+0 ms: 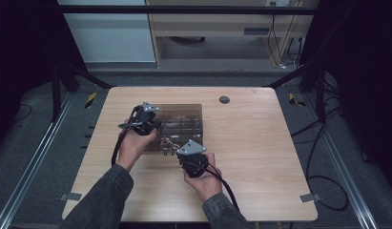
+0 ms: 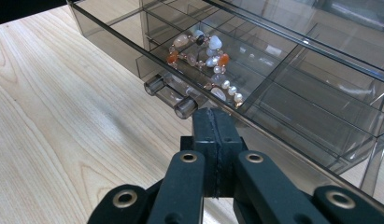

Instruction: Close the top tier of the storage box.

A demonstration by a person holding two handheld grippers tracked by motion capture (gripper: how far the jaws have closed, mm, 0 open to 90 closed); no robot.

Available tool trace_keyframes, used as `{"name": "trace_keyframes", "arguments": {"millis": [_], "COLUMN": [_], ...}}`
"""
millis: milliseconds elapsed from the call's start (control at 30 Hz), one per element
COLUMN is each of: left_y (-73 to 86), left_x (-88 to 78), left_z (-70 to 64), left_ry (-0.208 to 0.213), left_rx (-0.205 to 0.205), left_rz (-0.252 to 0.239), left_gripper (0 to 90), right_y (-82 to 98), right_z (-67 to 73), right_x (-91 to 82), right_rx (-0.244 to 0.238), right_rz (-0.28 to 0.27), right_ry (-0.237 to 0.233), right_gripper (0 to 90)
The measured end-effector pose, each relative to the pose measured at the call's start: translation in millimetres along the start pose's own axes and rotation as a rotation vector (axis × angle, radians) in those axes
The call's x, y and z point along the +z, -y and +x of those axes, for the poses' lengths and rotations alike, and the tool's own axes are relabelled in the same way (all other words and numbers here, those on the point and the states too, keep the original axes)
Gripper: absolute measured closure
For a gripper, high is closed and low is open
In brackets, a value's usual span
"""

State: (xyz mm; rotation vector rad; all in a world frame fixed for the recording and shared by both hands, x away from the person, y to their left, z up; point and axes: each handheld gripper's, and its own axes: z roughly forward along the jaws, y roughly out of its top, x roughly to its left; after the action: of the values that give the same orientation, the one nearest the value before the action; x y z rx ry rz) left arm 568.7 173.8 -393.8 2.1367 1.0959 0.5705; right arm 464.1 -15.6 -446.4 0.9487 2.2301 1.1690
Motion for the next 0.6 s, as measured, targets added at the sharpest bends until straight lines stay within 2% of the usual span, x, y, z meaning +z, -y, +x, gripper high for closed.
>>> {"name": "trace_keyframes", "arguments": {"millis": [600], "left_y": [0.3], "left_x": [0.1], "left_z": [0.7], "left_ry": [0.004], "left_rx": [0.0], "left_rz": [-0.003], "left_gripper": [89.8], "right_y": [-2.5], "right_z": [-5.3], "right_x": [5.7], "right_rx": [0.015], "right_rz": [0.008], "right_ry": [-0.001], "right_gripper": [90.0]}}
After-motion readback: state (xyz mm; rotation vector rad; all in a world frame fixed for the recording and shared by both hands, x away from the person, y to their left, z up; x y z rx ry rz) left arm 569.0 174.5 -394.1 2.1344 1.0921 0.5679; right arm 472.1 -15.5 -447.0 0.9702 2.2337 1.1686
